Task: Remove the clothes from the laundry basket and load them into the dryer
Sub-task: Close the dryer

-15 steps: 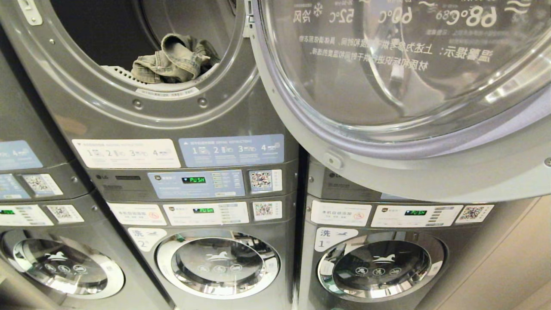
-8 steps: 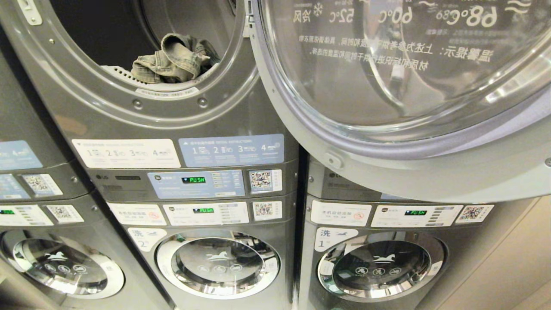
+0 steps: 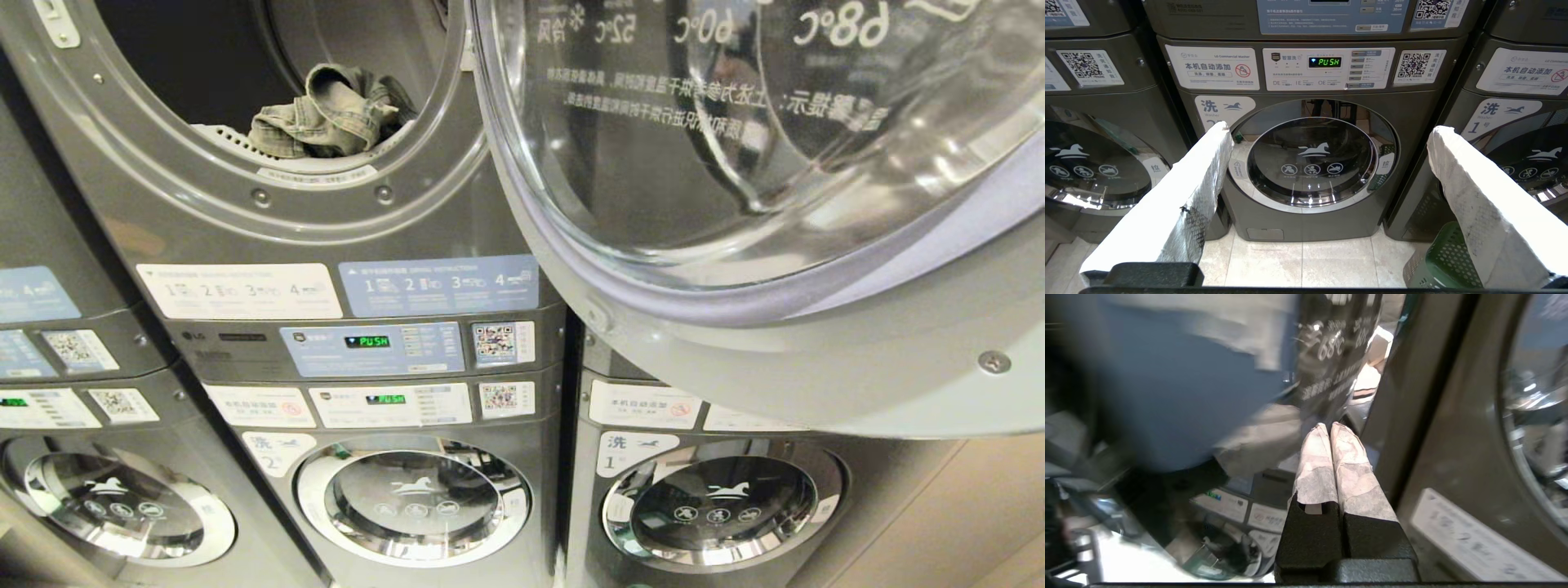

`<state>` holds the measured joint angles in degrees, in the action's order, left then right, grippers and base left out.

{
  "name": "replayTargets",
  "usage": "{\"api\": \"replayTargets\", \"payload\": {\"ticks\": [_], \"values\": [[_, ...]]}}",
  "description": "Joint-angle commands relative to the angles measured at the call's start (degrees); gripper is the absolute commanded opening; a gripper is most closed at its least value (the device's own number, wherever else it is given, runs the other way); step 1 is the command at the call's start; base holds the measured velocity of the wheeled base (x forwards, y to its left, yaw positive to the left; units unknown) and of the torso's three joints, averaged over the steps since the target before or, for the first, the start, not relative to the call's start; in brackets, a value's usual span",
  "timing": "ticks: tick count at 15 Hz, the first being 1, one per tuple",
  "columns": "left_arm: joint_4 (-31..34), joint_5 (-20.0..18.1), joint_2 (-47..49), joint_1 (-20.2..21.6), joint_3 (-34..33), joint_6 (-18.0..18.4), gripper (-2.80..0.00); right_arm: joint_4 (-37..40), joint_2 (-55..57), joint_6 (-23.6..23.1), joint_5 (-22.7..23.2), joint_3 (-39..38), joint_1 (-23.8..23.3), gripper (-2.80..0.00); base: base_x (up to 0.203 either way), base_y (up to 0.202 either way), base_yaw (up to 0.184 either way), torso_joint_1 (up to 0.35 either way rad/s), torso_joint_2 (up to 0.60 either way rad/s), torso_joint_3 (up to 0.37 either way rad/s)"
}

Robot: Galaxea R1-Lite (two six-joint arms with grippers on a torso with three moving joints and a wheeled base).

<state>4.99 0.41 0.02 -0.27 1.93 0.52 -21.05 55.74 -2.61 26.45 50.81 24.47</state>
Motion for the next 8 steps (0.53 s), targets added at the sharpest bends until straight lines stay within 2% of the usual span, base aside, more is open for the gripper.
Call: {"api": "replayTargets", "payload": {"ticks": [1, 4, 6, 8], "values": [[0.02, 0.02, -0.09, 0.0, 0.01, 0.0, 0.0, -0.57, 5.94, 0.34, 0.21, 1.17, 1.62, -2.8, 0.0, 0.0, 0.0, 0.0, 0.0, 0.0], [0.02, 0.02, -0.03, 0.0, 0.01, 0.0, 0.0, -3.31, 16.52, 2.06, 0.23, 8.89, 4.64, -2.8, 0.0, 0.0, 0.0, 0.0, 0.0, 0.0], [0.02, 0.02, -0.11, 0.0, 0.01, 0.0, 0.0, -5.85, 20.74, 3.91, 0.59, 16.25, 8.59, -2.8, 0.0, 0.0, 0.0, 0.0, 0.0, 0.0], [0.02, 0.02, -0.11, 0.0, 0.01, 0.0, 0.0, -6.91, 21.52, 7.27, 2.41, 19.83, 14.36, -2.8, 0.0, 0.0, 0.0, 0.0, 0.0, 0.0]]}}
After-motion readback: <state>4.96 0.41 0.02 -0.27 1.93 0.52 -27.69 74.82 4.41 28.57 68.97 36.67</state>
